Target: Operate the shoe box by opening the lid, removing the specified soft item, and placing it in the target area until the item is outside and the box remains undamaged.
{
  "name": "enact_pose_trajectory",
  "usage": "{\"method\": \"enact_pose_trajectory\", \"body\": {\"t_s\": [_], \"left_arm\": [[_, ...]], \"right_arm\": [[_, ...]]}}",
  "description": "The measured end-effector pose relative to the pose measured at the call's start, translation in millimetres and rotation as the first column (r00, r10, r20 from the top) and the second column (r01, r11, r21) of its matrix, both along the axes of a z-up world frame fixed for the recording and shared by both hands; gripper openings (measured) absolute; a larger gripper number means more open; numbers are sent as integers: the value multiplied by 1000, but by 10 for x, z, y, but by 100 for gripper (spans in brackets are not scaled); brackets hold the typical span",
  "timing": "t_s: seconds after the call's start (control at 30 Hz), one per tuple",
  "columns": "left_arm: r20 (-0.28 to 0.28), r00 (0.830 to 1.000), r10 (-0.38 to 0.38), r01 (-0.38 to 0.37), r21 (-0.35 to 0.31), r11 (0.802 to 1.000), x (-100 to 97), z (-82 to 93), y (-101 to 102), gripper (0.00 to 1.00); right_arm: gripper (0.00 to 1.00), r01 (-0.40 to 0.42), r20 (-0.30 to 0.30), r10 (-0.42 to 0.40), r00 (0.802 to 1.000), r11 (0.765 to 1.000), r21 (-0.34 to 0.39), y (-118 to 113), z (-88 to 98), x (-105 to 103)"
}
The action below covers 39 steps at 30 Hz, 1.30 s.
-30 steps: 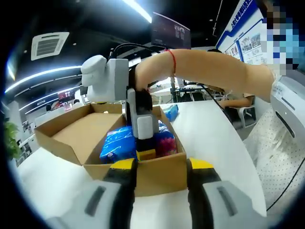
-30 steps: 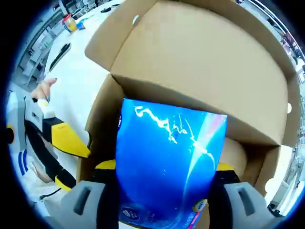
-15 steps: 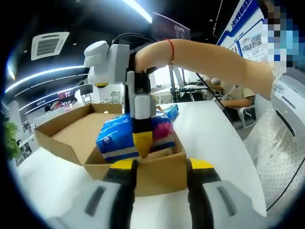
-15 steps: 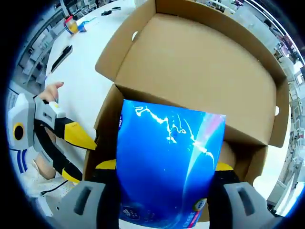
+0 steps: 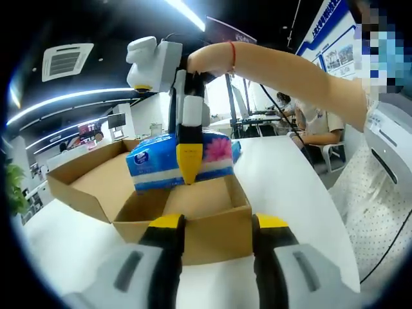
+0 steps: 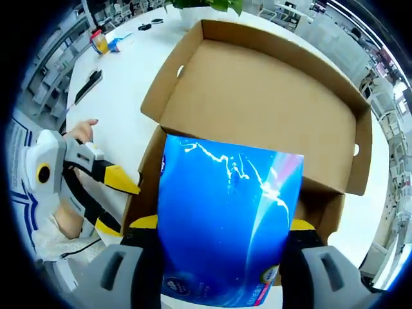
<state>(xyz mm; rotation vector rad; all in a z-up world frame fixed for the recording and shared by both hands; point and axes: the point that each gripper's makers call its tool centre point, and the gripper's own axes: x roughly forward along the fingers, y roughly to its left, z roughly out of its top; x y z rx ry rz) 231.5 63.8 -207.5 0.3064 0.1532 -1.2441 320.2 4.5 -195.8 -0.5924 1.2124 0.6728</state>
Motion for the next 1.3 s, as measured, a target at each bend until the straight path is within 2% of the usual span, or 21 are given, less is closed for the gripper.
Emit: {"method": "enact_pose_trajectory", "body": {"t_s": [0.33, 0.97, 1.3], "left_arm": [[0, 1000, -1, 1, -2, 1000, 2, 1, -2, 43], [3, 1000, -3, 3, -5, 1000, 1, 2, -4, 43], [3, 1000, -2, 2, -5, 1000, 4, 5, 0, 43]], "right_arm": [[73, 4, 0, -4, 1000, 1000, -13, -313, 114, -52], [71, 85, -27, -86, 996, 996, -8, -980, 187, -130], [71, 134, -22, -134, 991, 991, -12, -1502, 187, -200]]}}
